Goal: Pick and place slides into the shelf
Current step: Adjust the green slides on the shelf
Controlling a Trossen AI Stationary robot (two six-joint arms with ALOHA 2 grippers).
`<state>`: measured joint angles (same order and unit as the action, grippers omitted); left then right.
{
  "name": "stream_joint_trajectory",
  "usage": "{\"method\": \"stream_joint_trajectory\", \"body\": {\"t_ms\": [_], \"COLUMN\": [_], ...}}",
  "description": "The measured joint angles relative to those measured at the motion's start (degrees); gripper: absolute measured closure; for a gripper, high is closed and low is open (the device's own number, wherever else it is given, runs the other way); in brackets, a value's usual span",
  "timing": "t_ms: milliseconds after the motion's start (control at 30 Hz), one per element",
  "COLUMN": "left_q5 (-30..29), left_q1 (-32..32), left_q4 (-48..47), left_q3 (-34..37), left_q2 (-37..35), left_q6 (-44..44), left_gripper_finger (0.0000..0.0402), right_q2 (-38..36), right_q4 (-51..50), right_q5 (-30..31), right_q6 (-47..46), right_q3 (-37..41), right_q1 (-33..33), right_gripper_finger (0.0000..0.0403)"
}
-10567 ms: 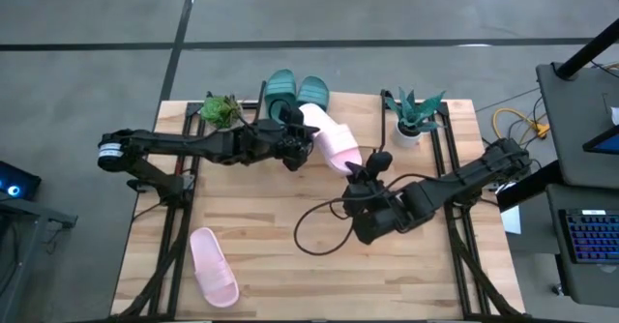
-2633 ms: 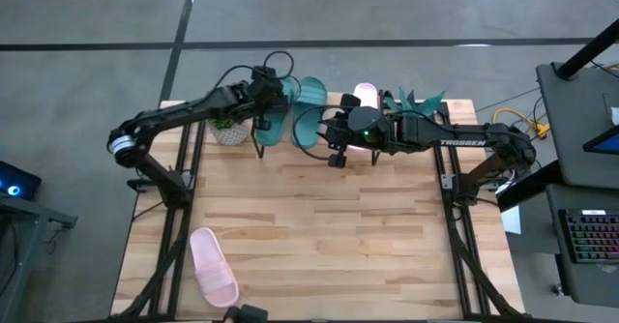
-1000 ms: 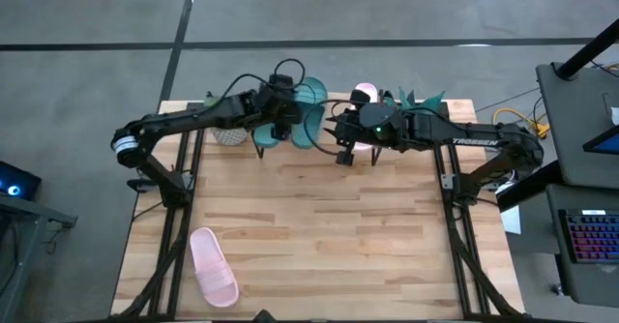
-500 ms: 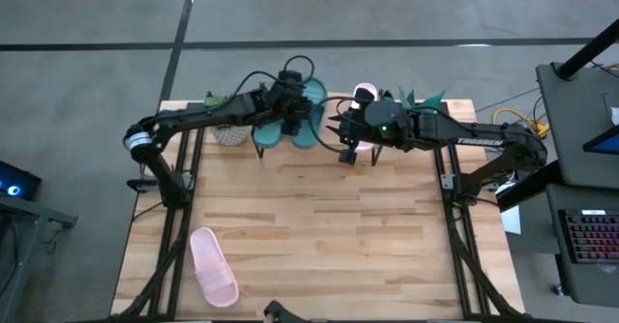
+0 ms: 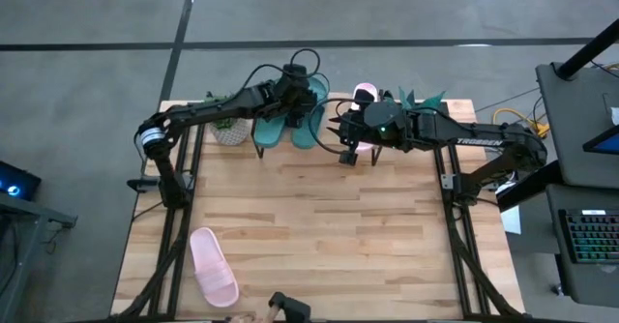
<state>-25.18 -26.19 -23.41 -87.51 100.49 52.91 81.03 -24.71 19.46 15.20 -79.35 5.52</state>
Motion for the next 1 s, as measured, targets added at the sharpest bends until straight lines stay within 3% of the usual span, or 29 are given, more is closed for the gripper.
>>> {"method": "stream_joint_trajectory", "body": {"t_ms": [567, 1000], "left_q5": [-2.2, -8.0], "left_q1": [-0.1, 0.3], "left_q4": [0.1, 0.4], "left_q3": [-1.0, -1.0], "left_q2": [-0.1, -0.4], "left_q6": [-0.1, -8.0], "left_gripper_finger": [0.0391, 0.0399], "right_q2": [0.0, 0.0], "right_q4": [-0.8, -0.8], "right_q5": [0.0, 0.0], "right_q6": [0.3, 0.4], "right_q3": [0.0, 0.0], "right_q1": [0.0, 0.0], "right_gripper_finger": [0.0331, 0.0329]}}
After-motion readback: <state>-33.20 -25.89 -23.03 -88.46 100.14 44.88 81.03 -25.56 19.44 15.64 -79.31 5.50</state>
